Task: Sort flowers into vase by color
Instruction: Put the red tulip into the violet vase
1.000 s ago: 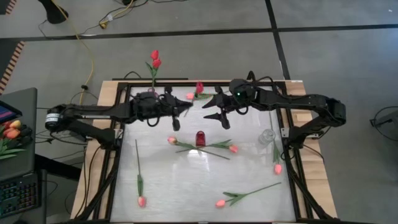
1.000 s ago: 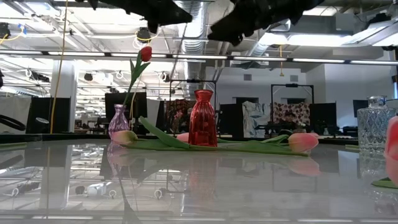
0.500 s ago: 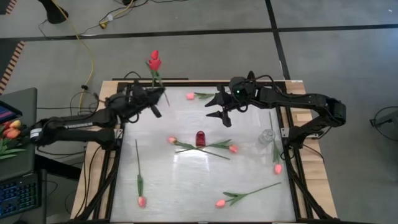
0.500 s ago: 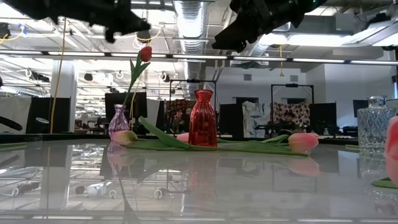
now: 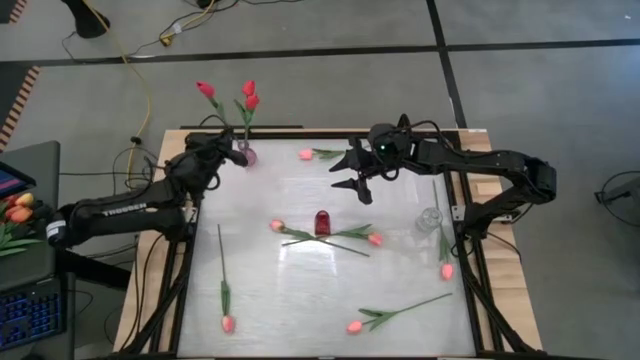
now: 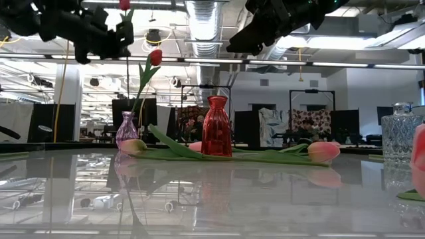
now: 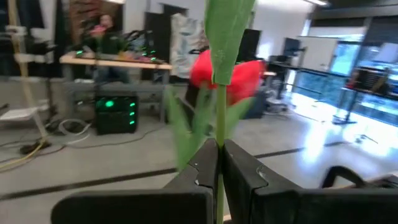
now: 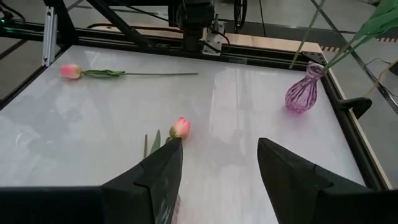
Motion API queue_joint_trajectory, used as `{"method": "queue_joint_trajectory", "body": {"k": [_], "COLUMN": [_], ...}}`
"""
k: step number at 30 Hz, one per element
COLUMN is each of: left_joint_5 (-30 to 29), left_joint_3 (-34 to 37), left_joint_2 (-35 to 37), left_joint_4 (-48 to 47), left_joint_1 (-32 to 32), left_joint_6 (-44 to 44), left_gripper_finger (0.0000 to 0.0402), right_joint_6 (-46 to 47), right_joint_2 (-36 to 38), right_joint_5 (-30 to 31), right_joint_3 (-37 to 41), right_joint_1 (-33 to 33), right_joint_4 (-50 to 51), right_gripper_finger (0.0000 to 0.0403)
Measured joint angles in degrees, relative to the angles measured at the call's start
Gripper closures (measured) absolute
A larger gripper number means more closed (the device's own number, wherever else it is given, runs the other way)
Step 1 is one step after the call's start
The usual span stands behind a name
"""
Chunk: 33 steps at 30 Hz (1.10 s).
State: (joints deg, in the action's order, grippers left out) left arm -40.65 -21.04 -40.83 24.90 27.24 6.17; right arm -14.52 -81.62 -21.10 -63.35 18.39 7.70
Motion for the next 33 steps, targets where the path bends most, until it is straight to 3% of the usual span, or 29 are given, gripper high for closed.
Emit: {"method": "queue_joint_trajectory", "body": {"k": [7,18,33], "left_joint_5": [6.64,9.78,14.9], "left_joint_3": [0.13,0.13,0.15], "left_joint_2": [0.12,-1.15,-7.53], "left_joint_4": [2.74,2.33,6.37], "left_joint_1": [7.07,14.11,18.3], "left_joint_6": [0.13,0.64,2.05], "left_gripper_finger": [0.0401,0.0401,0.0401], "right_joint_6": [0.5,0.52,0.57], "right_joint_2": [0.0,-0.04,-0.04], "right_joint_5": [0.0,0.02,0.06], "right_joint_3": [0.0,0.0,0.0], "right_joint_1": [0.0,0.0,0.0], "right_joint_4": [1.33,0.66,0.63], "right_gripper_finger": [0.017,0.017,0.017]}}
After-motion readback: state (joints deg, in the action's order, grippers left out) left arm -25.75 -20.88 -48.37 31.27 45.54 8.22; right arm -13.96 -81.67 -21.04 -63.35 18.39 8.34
